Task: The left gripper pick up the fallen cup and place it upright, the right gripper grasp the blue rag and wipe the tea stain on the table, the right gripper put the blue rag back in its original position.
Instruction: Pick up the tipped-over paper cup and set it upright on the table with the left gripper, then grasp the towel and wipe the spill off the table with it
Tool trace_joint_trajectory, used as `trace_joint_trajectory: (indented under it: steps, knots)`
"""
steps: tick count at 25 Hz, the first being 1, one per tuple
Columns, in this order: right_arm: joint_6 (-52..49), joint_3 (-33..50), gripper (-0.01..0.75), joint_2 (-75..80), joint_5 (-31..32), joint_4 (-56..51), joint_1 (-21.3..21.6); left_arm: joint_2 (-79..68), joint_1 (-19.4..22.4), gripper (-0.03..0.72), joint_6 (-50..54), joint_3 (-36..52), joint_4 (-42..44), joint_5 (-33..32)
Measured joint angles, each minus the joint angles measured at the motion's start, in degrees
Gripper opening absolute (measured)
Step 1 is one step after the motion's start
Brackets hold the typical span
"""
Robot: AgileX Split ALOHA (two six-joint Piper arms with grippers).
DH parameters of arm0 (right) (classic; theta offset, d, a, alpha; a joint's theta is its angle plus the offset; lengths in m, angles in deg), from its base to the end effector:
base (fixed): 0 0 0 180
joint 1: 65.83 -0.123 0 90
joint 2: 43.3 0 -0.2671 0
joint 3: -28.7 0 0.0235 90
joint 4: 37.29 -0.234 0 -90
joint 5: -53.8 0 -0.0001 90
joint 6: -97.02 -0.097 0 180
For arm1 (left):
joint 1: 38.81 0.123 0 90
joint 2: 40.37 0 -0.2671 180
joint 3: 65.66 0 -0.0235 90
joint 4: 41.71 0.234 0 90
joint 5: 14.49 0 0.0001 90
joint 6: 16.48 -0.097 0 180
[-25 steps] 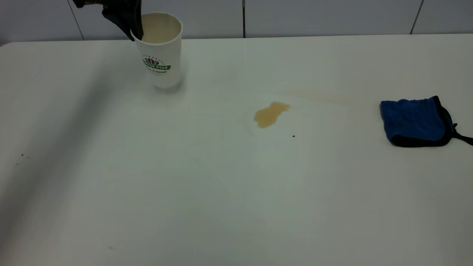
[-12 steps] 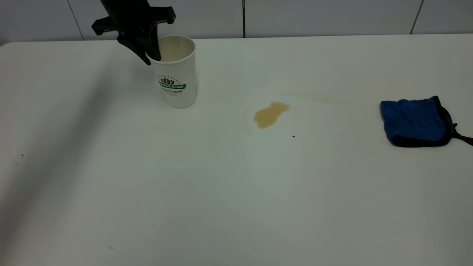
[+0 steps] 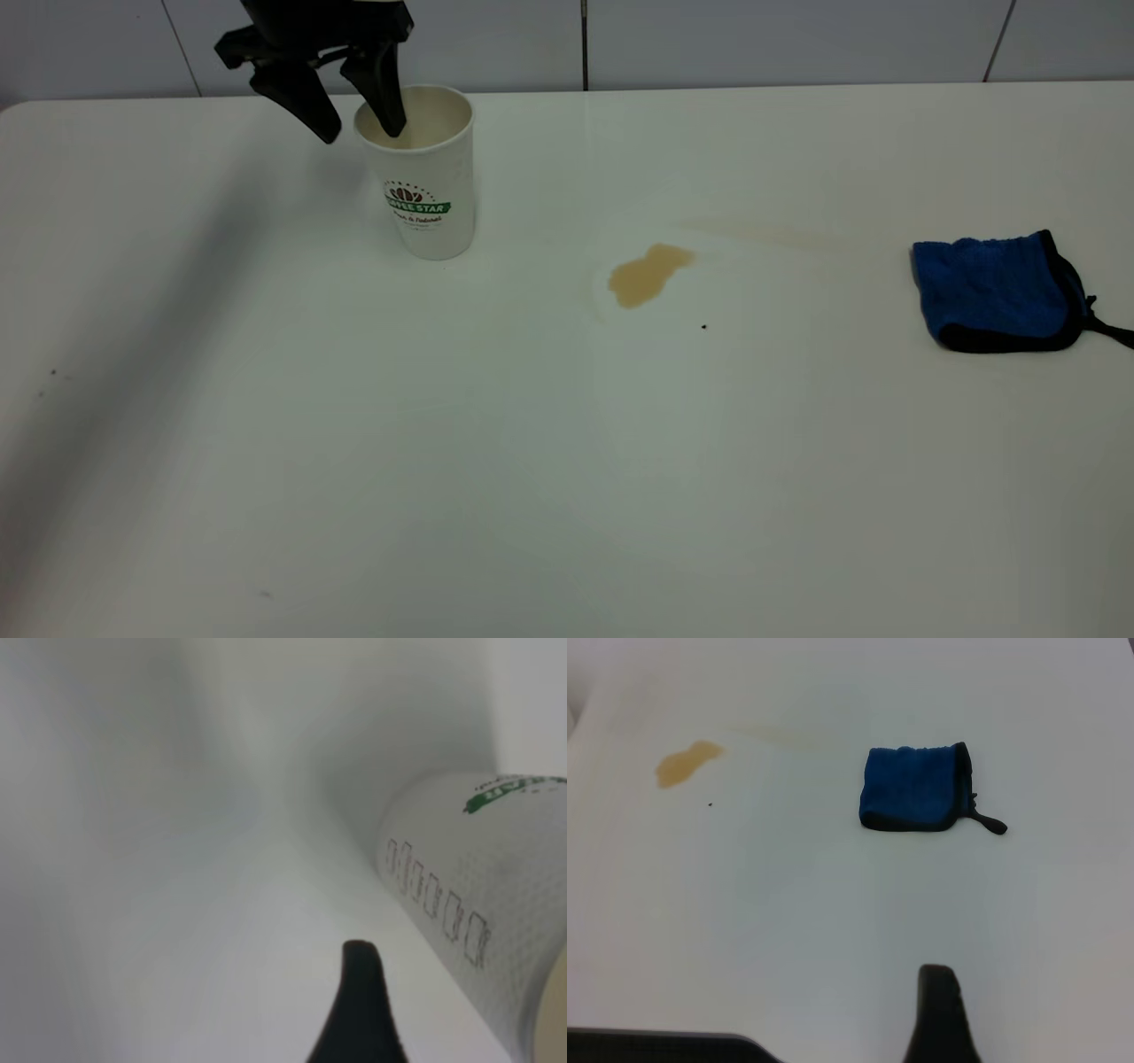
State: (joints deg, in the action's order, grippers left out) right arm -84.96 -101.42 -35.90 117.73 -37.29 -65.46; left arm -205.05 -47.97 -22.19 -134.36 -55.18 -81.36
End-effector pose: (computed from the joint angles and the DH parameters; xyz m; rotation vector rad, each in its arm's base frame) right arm 0.0022 0.0000 0.2533 0.0434 2.1151 0.0167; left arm 0.5116 -0.1035 0.1023 0.2820 2.8170 -0.3398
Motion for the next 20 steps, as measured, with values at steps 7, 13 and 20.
trace_joint_trajectory:
  steps: [7, 13, 20]
  knots:
    - [0.0, 0.0, 0.58, 0.0, 0.0, 0.0, 0.0, 7.59, 0.0, 0.626, 2.31, -3.19, 6.72, 0.0]
    - [0.0, 0.0, 0.58, 0.0, 0.0, 0.0, 0.0, 18.46, -0.66, 0.495, 3.83, 1.49, 7.69, 0.0]
    - [0.0, 0.0, 0.58, 0.0, 0.0, 0.0, 0.0, 38.56, -1.45, 0.385, 8.37, 26.31, 17.32, 0.0]
